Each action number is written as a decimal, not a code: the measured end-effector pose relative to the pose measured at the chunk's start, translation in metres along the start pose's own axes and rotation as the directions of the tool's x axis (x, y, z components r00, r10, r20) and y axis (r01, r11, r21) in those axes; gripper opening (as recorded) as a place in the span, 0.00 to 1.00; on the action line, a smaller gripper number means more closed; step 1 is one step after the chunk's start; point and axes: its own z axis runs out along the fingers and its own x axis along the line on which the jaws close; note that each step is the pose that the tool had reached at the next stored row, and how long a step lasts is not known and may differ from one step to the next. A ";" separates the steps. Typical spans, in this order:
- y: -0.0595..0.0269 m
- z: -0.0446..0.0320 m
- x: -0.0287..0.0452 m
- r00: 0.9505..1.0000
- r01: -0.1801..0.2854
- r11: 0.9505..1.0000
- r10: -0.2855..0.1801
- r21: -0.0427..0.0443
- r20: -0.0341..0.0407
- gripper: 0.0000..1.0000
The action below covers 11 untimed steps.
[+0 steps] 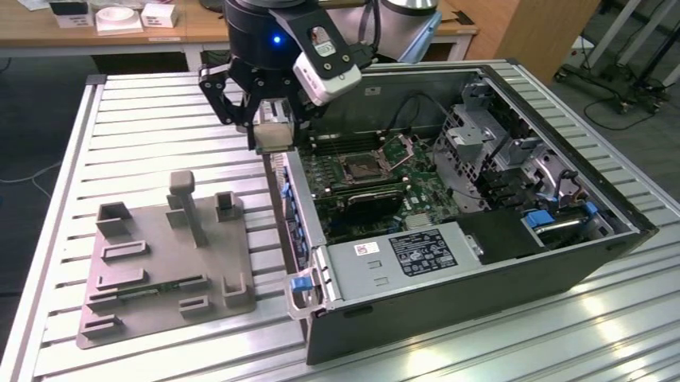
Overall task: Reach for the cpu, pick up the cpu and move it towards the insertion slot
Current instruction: 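Pick up the cpu and move it towards the insertion slot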
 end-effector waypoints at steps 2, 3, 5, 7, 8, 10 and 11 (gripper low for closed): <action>0.0000 0.0002 -0.0020 1.000 0.000 1.000 0.000 0.000 0.000 0.55; 0.0001 0.0002 -0.0030 1.000 0.000 1.000 0.000 0.000 0.000 0.55; 0.0001 0.0004 -0.0047 1.000 0.000 1.000 0.000 0.000 0.000 0.55; 0.0001 0.0006 -0.0067 1.000 0.000 1.000 0.000 0.000 0.000 0.55; 0.0002 0.0007 -0.0078 1.000 0.000 1.000 0.000 0.000 0.000 0.55; 0.0003 0.0008 -0.0109 1.000 0.000 1.000 0.000 0.000 0.000 0.55; 0.0003 0.0009 -0.0125 1.000 0.000 1.000 0.000 0.000 0.000 0.55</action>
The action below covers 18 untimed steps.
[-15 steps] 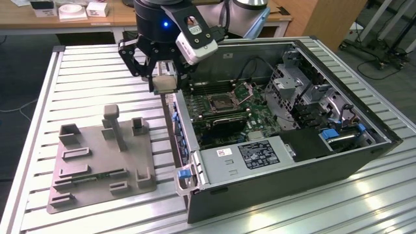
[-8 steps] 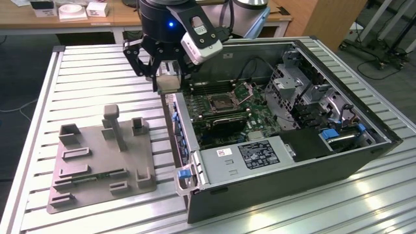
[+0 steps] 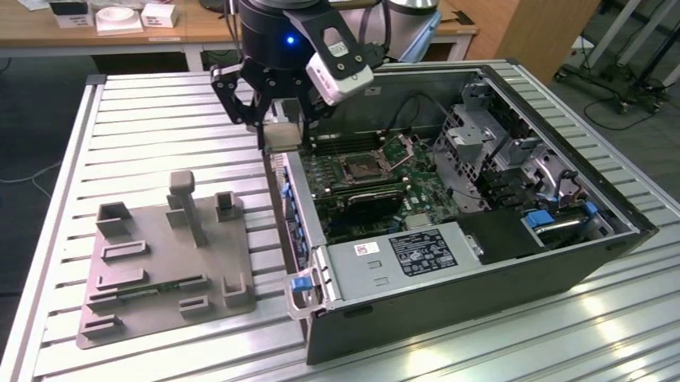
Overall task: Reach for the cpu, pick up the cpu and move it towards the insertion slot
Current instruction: 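Pick up the cpu and move it towards the insertion slot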
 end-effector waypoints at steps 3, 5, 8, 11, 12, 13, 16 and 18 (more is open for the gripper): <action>0.0001 0.0003 -0.0053 1.000 0.000 1.000 0.000 0.000 0.000 0.55; 0.0002 0.0005 -0.0083 1.000 0.000 1.000 0.000 0.000 0.000 0.55; 0.0003 0.0007 -0.0121 1.000 0.000 1.000 0.000 0.000 0.000 0.55; 0.0004 0.0011 -0.0160 1.000 0.000 1.000 0.000 0.000 0.000 0.55; 0.0004 0.0011 -0.0173 1.000 0.000 1.000 0.000 0.000 0.000 0.55; 0.0005 0.0012 -0.0186 1.000 0.000 1.000 0.000 0.000 0.000 0.55; 0.0005 0.0015 -0.0223 1.000 0.000 1.000 0.000 0.000 0.000 0.55; 0.0006 0.0017 -0.0247 1.000 0.000 1.000 0.000 0.000 0.000 0.55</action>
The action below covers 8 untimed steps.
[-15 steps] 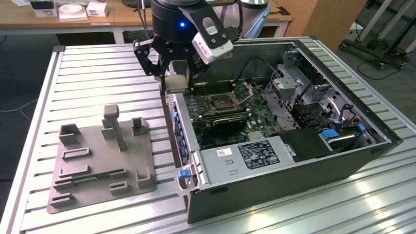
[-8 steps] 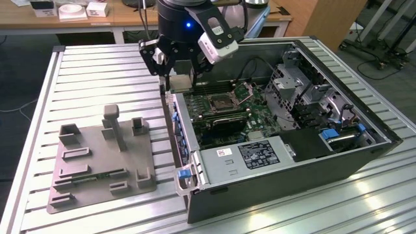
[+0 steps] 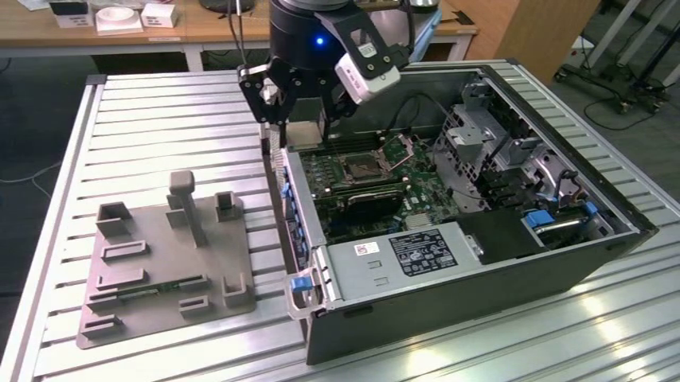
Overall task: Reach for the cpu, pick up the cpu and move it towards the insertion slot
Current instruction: 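Pick up the cpu and move it towards the insertion slot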
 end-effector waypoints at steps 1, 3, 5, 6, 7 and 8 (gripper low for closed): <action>0.0000 0.0001 -0.0011 1.000 0.000 1.000 0.000 0.000 0.000 0.55; 0.0001 0.0003 -0.0033 1.000 0.000 1.000 0.000 0.000 0.000 0.55; 0.0001 0.0004 -0.0054 1.000 0.000 1.000 0.000 0.000 0.000 0.55; 0.0001 0.0006 -0.0065 1.000 0.000 1.000 0.000 0.000 0.000 0.55; 0.0002 0.0006 -0.0076 1.000 0.000 1.000 0.000 0.000 0.000 0.55; 0.0002 0.0007 -0.0086 1.000 0.000 1.000 0.000 0.000 0.000 0.55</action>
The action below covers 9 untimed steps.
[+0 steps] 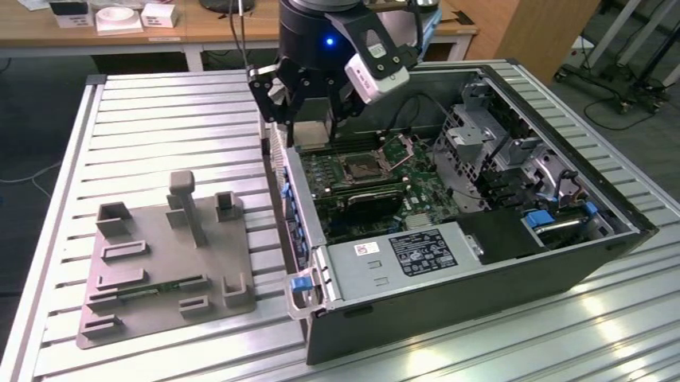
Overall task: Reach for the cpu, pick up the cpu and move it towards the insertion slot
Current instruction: 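Pick up the cpu and move it towards the insertion slot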
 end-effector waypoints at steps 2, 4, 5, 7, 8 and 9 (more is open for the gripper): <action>0.0000 0.0002 -0.0020 1.000 0.000 1.000 0.000 0.000 0.000 0.55; 0.0001 0.0004 -0.0039 1.000 0.000 1.000 0.000 0.000 0.000 0.55; 0.0001 0.0005 -0.0049 1.000 0.000 1.000 0.000 0.000 0.000 0.55; 0.0002 0.0006 -0.0069 1.000 0.000 1.000 0.000 0.000 0.000 0.55; 0.0002 0.0007 -0.0080 1.000 0.000 1.000 0.000 0.000 0.000 0.55; 0.0002 0.0008 -0.0090 1.000 0.000 1.000 0.000 0.000 0.000 0.55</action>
